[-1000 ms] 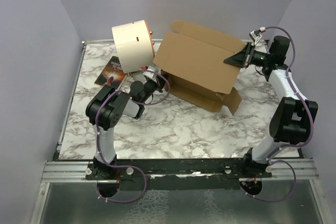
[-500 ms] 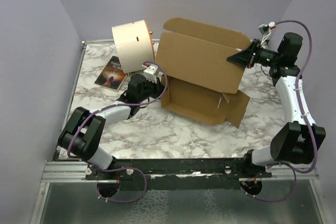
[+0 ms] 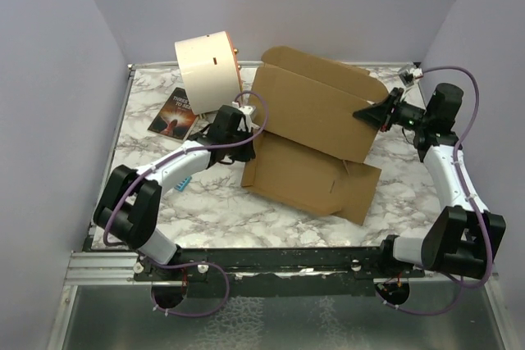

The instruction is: Fold the paper box

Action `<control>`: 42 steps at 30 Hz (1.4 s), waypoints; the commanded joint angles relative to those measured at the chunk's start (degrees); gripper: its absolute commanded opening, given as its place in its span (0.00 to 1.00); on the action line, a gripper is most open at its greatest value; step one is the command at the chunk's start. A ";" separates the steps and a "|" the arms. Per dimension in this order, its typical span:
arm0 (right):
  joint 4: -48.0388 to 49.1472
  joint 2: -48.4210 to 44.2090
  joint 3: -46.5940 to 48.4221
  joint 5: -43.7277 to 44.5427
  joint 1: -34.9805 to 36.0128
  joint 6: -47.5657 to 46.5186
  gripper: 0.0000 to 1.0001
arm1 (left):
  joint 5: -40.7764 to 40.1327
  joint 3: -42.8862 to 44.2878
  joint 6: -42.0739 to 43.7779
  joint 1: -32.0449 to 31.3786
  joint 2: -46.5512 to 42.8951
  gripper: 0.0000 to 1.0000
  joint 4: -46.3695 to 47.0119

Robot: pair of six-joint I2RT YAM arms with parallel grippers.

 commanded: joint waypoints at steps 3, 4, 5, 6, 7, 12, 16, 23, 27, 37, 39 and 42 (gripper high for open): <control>6.86 -0.79 -4.36 0.23 0.04 -1.67 0.01 | -4.74 2.16 -2.15 -1.84 3.00 0.13 -6.77; 7.12 -0.78 -4.70 0.04 0.04 -1.45 0.01 | -5.33 2.33 -2.12 -1.96 3.29 0.15 -6.67; 7.33 -0.82 -4.98 0.02 0.04 -1.30 0.01 | -5.83 2.49 -2.04 -2.18 3.56 0.16 -6.56; 7.45 -0.90 -5.17 0.04 0.04 -1.20 0.01 | -6.33 2.48 -2.03 -2.40 3.77 0.18 -6.54; 7.56 -0.83 -5.33 0.03 0.04 -1.13 0.01 | -6.79 2.48 -2.05 -2.54 3.95 0.20 -6.46; 7.72 -0.80 -5.69 0.32 0.04 -0.90 0.01 | -9.08 1.82 -1.88 -3.67 4.10 0.25 -6.69; 7.63 -0.62 -5.90 0.50 0.04 -1.12 0.01 | -10.61 1.85 -1.22 -4.79 3.95 0.30 -7.39; 7.48 -0.57 -5.92 0.43 0.04 -1.36 0.01 | -13.88 1.51 -0.18 -6.60 5.12 0.30 -7.32; 7.25 -0.27 -5.93 0.07 0.17 -1.38 0.01 | -16.39 1.32 0.54 -7.30 6.10 0.26 -5.55; 5.98 -0.24 -5.92 0.77 0.52 -2.81 0.01 | -29.19 1.96 1.70 -9.12 8.93 0.00 -11.56; 5.92 -0.19 -5.86 0.77 0.56 -2.89 0.01 | -29.34 1.81 1.67 -9.56 8.93 0.00 -11.18; 5.91 -0.18 -5.91 0.77 0.65 -2.82 0.01 | -27.37 1.99 1.73 -9.97 8.49 0.08 -9.44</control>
